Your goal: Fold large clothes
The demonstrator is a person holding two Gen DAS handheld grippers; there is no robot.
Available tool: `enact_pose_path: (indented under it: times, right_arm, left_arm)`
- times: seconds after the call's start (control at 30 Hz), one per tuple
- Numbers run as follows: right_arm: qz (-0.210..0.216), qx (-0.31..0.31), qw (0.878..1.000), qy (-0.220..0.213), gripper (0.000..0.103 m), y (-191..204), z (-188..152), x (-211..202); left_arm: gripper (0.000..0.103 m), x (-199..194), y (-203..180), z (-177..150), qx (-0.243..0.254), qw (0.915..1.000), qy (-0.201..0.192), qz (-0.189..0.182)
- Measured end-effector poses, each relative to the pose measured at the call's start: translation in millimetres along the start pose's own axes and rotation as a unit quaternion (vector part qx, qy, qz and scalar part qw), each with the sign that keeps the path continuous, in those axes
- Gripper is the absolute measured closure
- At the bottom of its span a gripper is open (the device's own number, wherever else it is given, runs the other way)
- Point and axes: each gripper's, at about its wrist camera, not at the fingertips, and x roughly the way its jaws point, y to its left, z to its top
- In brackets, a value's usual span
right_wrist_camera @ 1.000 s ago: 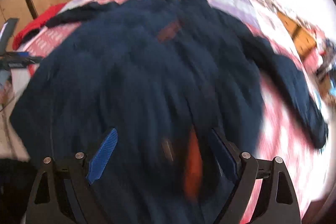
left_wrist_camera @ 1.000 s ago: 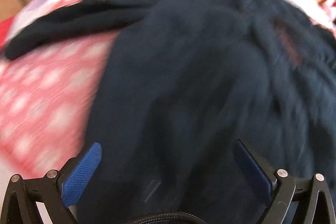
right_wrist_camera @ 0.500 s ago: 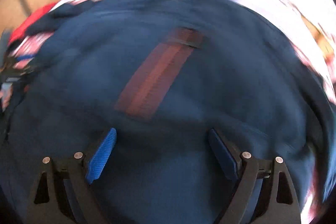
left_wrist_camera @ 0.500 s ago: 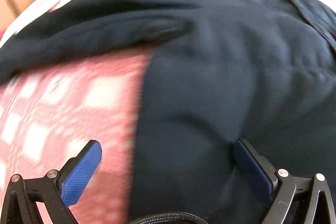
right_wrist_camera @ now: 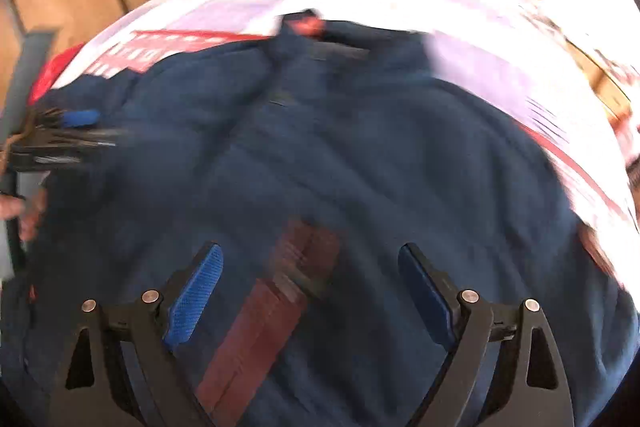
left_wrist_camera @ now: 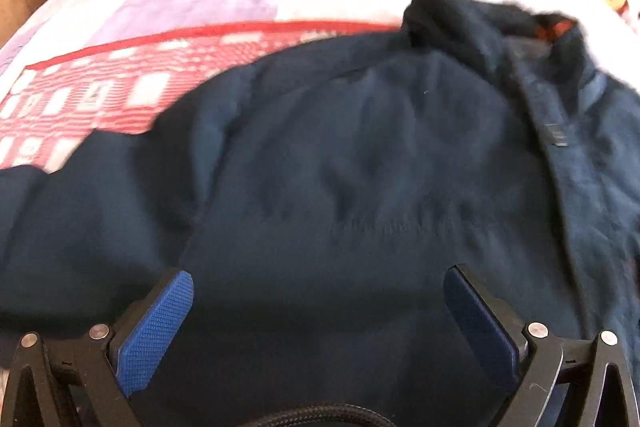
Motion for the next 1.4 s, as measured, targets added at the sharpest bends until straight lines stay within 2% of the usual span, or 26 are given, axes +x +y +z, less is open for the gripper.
enact_pose_path:
  times: [0.07,0.13,0.17,0.2,0.27,0.3,0.33,0.4,0.47,0.53,0.57,0.63,0.67,0.7,0.77,0.83,0.87,0.93,1.0,1.03,1.1,1.17,1.23,1.3,1.33,1.4]
  right_arm:
    - [-0.013,-0.022,1.000,0.017,0.011,-4.0,2.2,18.8]
    - [-0.011,0.002,1.000,0.024,0.011,-38.2,-3.5,27.5]
    - [-0.029,0.020,0.999,0.022,0.011,-63.3,-7.8,26.8]
    - [-0.007,0.047,0.999,0.016,0.008,-89.3,-15.2,21.1]
    - [-0.072,0.085,0.993,0.024,0.009,-145.1,-32.6,11.8]
    - [-0.078,0.106,0.991,0.023,0.009,-165.6,-39.2,5.9]
    - [-0.108,0.132,0.985,0.029,0.009,-186.4,-44.5,0.1]
    - [-0.126,0.160,0.979,0.008,0.009,-208.1,-44.3,-11.9]
    - [-0.128,0.144,0.981,-0.016,0.009,-203.1,-24.1,-11.7]
    - [-0.093,0.107,0.990,-0.026,0.009,-184.8,10.8,2.8]
    - [-0.074,0.083,0.993,-0.024,0.009,-172.9,27.9,14.9]
    - [-0.066,0.027,0.997,0.009,0.009,-155.0,54.0,47.8]
    - [-0.078,0.009,0.996,0.029,0.008,-155.3,60.6,64.8]
    - [-0.068,0.022,0.997,0.039,0.002,-166.0,62.6,74.9]
    - [-0.051,0.118,0.991,0.027,0.001,-215.9,60.5,80.0]
    - [-0.060,0.191,0.980,0.014,0.002,-257.6,53.0,79.3]
    - [-0.058,0.210,0.976,0.009,0.009,-271.9,51.1,79.1]
    - [-0.072,0.207,0.976,0.012,0.011,-281.0,55.4,79.0]
    - [-0.106,0.186,0.977,0.008,0.010,-271.4,63.8,77.2]
    - [-0.108,0.175,0.979,-0.002,0.010,-259.8,67.1,74.0]
    - [-0.080,0.149,0.986,-0.009,0.010,-238.9,63.4,67.2]
    - [-0.099,0.112,0.989,0.008,0.010,-230.7,39.9,61.2]
    - [-0.133,0.120,0.984,0.022,0.010,-240.9,11.6,54.5]
    - [-0.105,0.145,0.984,0.000,0.028,-256.3,-11.1,29.2]
    - [-0.106,0.139,0.985,-0.006,0.032,-255.5,-18.4,16.9]
    - [-0.131,0.124,0.983,-0.013,0.031,-254.8,-36.4,-9.0]
  left_arm:
    - [0.000,14.3,6.5,-0.7,0.008,0.9997,0.007,0.020]
    - [0.000,20.4,26.7,2.1,-0.004,0.9996,-0.002,0.029]
    - [0.000,19.7,44.7,0.5,-0.015,0.9989,-0.008,0.043]
    - [0.000,18.3,62.6,-1.0,-0.023,0.9980,-0.014,0.057]
    - [0.000,19.8,82.0,3.4,-0.032,0.9971,-0.020,0.066]
    - [0.000,22.8,82.0,8.2,-0.033,0.9973,-0.021,0.063]
    - [0.000,23.7,79.4,11.3,-0.030,0.9972,-0.022,0.065]
    - [0.000,23.4,58.6,23.6,-0.010,0.9970,-0.039,0.067]
    - [0.000,23.2,29.3,35.6,-0.006,0.9979,-0.057,0.029]
    - [0.000,25.3,3.1,45.0,0.004,0.9973,-0.073,0.004]
    - [0.000,37.6,-14.7,52.2,0.007,0.9979,-0.065,0.000]
    - [0.000,54.5,-16.4,53.2,-0.005,0.9993,-0.038,0.001]
    - [0.000,58.8,-18.5,49.4,-0.011,0.9988,-0.048,0.008]
    - [0.000,57.3,-17.5,44.8,-0.015,0.9975,-0.068,0.007]
    - [0.000,59.2,-13.5,45.6,-0.024,0.9968,-0.076,-0.007]
    - [0.000,60.8,-8.1,39.9,-0.032,0.9964,-0.076,-0.020]
    - [0.000,63.1,-7.6,41.0,-0.033,0.9961,-0.078,-0.021]
    - [0.000,61.3,-13.4,35.5,-0.028,0.9961,-0.083,-0.014]
    - [0.000,62.2,-14.9,34.7,-0.027,0.9959,-0.086,-0.010]
    - [0.000,61.0,-14.6,33.4,-0.028,0.9958,-0.086,-0.011]
    - [0.000,56.7,-13.9,27.2,-0.029,0.9957,-0.088,-0.012]
    - [0.000,52.5,-15.6,24.1,-0.029,0.9956,-0.089,-0.011]
    - [0.000,52.5,-16.1,23.3,-0.027,0.9957,-0.088,-0.009]
    - [0.000,52.2,-17.3,24.3,-0.025,0.9960,-0.086,-0.006]
    - [0.000,51.2,-18.6,25.6,-0.023,0.9962,-0.084,-0.002]
    - [0.000,44.9,-24.1,29.7,-0.011,0.9968,-0.077,0.016]
